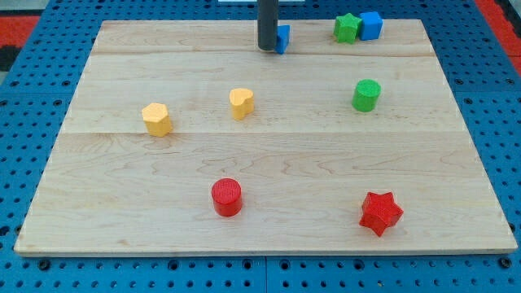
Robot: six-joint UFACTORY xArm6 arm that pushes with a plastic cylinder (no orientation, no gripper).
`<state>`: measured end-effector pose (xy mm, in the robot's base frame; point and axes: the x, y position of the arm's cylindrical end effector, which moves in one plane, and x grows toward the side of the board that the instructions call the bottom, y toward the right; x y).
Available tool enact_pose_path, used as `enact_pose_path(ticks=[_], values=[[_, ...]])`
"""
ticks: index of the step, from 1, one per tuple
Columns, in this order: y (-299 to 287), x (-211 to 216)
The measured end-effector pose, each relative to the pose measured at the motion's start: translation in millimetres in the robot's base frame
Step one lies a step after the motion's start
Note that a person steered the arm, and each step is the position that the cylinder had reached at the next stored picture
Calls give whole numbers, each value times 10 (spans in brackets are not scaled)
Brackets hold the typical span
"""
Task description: Move the blue triangle into the green star
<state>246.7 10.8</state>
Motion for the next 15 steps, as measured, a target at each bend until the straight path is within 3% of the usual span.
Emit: enact_pose_path(ticks=[3, 5, 12, 15], values=[[332, -241], [243, -545], [662, -532], [467, -485]])
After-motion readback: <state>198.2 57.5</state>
